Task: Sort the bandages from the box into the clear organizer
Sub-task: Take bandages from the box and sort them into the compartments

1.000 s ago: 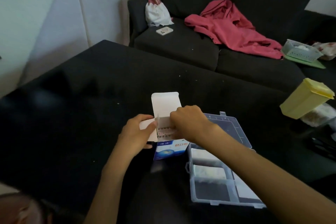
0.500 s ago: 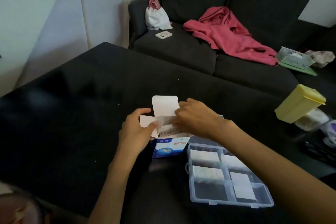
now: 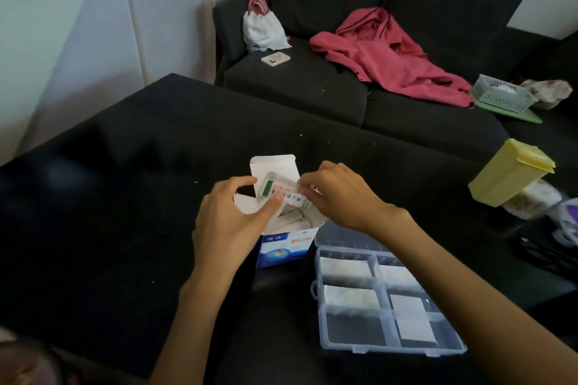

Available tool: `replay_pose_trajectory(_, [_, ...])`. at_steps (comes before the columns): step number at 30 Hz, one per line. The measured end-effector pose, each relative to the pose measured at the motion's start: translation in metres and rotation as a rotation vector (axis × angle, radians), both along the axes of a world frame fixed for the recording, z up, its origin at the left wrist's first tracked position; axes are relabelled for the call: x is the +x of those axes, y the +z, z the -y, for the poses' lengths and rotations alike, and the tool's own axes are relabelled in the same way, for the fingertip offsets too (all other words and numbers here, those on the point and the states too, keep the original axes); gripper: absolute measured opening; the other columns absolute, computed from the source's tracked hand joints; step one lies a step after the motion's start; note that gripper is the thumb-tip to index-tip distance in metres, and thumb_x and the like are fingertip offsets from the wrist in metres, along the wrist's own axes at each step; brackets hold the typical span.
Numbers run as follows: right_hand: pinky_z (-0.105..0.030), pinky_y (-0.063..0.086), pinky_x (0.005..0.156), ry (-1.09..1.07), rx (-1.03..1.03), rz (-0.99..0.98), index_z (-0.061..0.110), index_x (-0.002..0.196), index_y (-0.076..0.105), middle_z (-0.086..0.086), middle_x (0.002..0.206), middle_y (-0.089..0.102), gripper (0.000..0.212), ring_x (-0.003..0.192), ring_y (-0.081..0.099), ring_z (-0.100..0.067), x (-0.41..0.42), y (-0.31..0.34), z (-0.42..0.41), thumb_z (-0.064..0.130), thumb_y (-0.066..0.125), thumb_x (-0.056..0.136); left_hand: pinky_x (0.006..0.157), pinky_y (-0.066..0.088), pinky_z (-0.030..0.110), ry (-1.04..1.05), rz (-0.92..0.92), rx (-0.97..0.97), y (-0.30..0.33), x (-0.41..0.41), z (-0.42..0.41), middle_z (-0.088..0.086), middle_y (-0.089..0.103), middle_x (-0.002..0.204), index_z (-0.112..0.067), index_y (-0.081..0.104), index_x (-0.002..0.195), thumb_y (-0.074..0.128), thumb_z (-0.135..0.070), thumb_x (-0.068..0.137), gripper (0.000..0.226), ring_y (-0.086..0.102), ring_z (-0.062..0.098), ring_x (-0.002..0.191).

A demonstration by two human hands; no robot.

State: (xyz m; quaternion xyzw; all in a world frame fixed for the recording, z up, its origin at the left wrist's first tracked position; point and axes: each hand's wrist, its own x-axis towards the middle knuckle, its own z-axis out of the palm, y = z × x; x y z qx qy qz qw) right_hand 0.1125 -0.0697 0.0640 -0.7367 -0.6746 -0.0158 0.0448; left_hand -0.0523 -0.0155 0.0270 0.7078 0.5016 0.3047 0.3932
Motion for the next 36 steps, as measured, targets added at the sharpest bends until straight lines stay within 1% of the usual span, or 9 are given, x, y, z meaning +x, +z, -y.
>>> replay_pose_trajectory(4, [-0.020,0.049,0.071,-0.126,0.031,-0.373,0.015,0.106,0.062,0.006,0.100,0.060,0.021,0.089,0.056,-0.006,0.002,0.005,-0.001,0.025,0.046,0.097,0.074,0.037,0.019,0.063,0.028,0.189,-0.005,0.002,0.001,-0.010,0.053,0.119,-0.033,0.058,0.114,0.067,-0.039,0.081,0.036,0.047,0.009,0.111])
replay_pose_trajectory(8, [-0.013,0.048,0.062,-0.241,0.131,-0.838,0.024,0.094,0.062,0.018,0.088,0.061,0.016,0.079,0.060,0.002,0.006,0.024,0.032,0.024,0.046,0.096,0.060,0.044,0.011,0.084,0.364,0.325,0.011,0.006,0.016,-0.013,0.061,0.087,-0.023,0.064,0.090,0.061,-0.034,0.085,0.013,0.058,0.004,0.077])
replay_pose_trajectory(12, [-0.024,0.054,0.078,-0.364,0.120,-1.165,0.030,0.093,0.065,0.013,0.089,0.066,0.015,0.087,0.064,-0.008,0.021,0.017,0.087,0.029,0.050,0.092,0.045,0.041,0.012,-0.420,0.442,-0.429,0.029,0.019,0.039,-0.008,0.063,0.074,-0.022,0.068,0.092,0.058,-0.040,0.085,0.022,0.054,0.002,0.053])
replay_pose_trajectory(14, [-0.022,0.054,0.074,-0.432,0.058,-1.208,0.030,0.095,0.064,0.006,0.094,0.066,0.014,0.089,0.065,-0.013,0.031,0.006,0.108,0.028,0.051,0.091,0.046,0.039,0.013,-0.623,0.248,-0.621,0.026,0.029,0.048,-0.007,0.059,0.079,-0.028,0.065,0.107,0.056,-0.049,0.079,0.036,0.051,0.000,0.051])
replay_pose_trajectory(20, [-0.018,0.049,0.071,-0.436,-0.178,-1.246,0.021,0.099,0.067,0.006,0.086,0.068,0.022,0.080,0.064,-0.007,0.050,-0.019,0.137,0.031,0.050,0.089,0.056,0.042,0.013,-0.778,0.091,-0.619,0.001,0.066,0.076,-0.013,0.058,0.094,-0.035,0.049,0.127,0.050,-0.049,0.089,0.040,0.052,0.002,0.068])
replay_pose_trajectory(23, [-0.020,0.049,0.072,-0.486,-0.209,-1.318,0.021,0.102,0.067,0.002,0.091,0.067,0.021,0.083,0.062,-0.009,0.057,-0.033,0.150,0.028,0.049,0.092,0.059,0.043,0.013,-0.784,0.042,-0.589,-0.009,0.082,0.083,-0.010,0.061,0.111,-0.040,0.050,0.124,0.049,-0.044,0.093,0.031,0.059,0.002,0.080])
replay_pose_trajectory(26, [-0.020,0.048,0.071,-0.523,-0.225,-1.383,0.015,0.104,0.065,0.002,0.090,0.066,0.021,0.080,0.060,-0.007,0.062,-0.044,0.158,0.023,0.047,0.096,0.050,0.039,0.010,-0.737,0.080,-0.593,-0.014,0.090,0.085,-0.011,0.069,0.099,-0.043,0.058,0.114,0.052,-0.033,0.094,0.024,0.060,-0.002,0.070])
replay_pose_trajectory(31, [-0.015,0.049,0.064,-0.611,0.024,-1.303,0.019,0.100,0.064,0.002,0.089,0.071,0.025,0.074,0.067,-0.006,0.056,-0.052,0.157,0.030,0.070,0.079,0.043,0.040,0.009,-0.472,0.221,-0.537,-0.019,0.104,0.096,-0.003,0.071,0.071,-0.030,0.065,0.088,0.059,-0.021,0.091,0.011,0.060,-0.003,0.053])
replay_pose_trajectory(36, [-0.014,0.049,0.055,-0.646,0.236,-1.192,0.016,0.087,0.067,0.006,0.075,0.072,0.016,0.060,0.066,-0.007,0.052,-0.059,0.154,0.026,0.073,0.076,0.045,0.042,0.010,-0.428,0.195,-0.471,-0.029,0.110,0.095,0.001,0.071,0.075,-0.032,0.064,0.090,0.064,-0.031,0.086,0.004,0.057,-0.002,0.049])
